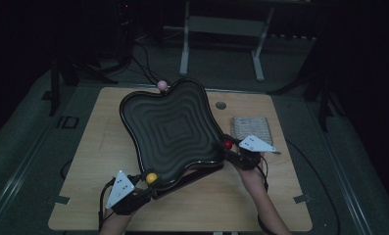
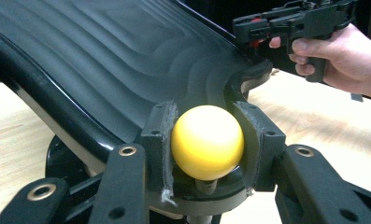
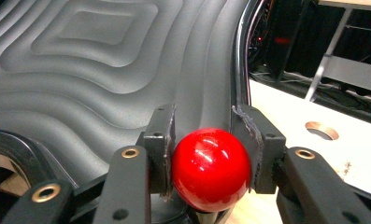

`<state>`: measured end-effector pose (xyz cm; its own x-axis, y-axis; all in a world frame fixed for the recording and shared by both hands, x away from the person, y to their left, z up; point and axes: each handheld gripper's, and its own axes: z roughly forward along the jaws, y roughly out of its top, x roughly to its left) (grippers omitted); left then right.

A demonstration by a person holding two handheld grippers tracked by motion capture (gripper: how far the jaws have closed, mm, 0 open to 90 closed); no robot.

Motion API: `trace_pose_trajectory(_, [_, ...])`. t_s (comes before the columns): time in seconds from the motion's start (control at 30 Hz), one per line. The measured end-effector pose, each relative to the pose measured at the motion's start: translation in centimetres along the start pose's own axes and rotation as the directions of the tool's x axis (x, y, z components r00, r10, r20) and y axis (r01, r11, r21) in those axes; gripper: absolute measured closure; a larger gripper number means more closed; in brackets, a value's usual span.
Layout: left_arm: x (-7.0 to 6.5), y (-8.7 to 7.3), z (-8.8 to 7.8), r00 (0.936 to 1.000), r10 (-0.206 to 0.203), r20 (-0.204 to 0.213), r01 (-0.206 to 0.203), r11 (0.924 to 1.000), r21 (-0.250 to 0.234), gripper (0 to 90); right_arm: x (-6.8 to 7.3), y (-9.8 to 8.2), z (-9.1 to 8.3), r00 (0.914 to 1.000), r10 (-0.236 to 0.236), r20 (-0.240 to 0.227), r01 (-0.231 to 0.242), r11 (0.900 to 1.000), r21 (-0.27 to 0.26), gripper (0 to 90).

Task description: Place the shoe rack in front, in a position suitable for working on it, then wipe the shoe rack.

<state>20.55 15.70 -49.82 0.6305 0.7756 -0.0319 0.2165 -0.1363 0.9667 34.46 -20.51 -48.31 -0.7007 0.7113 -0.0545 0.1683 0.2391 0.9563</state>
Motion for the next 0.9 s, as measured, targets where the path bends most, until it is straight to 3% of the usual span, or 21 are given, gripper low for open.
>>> trace_pose_trajectory(0.5, [0.37, -0.11, 0.18, 0.9998, -0.008, -0.016, 0.008, 0.9999, -0.012, 59.5, -0.07, 0.38, 0.88, 1.0000, -0.001, 0.003, 0.001, 1.000, 0.009, 58.6])
trace_pose_trajectory(0.67, [0.35, -0.21, 0.16, 0.9997, -0.015, -0.018, 0.015, 0.9997, -0.019, 59.5, 0.08, 0.44, 0.93, 0.9999, -0.012, 0.000, 0.012, 1.000, 0.014, 55.0])
trace_pose_trajectory(0.77, [0.29, -0.22, 0.16, 0.9996, -0.016, -0.022, 0.016, 0.9997, -0.021, 59.5, 0.28, 0.71, 0.95, 0.9995, -0.021, -0.024, 0.022, 0.999, 0.037, 44.8])
trace_pose_trajectory(0.9, [0.49, -0.20, 0.08, 0.9998, -0.014, -0.011, 0.014, 0.9997, -0.018, 59.4, 0.57, 1.00, 0.53, 0.9987, -0.033, -0.038, 0.035, 0.998, 0.058, 40.8])
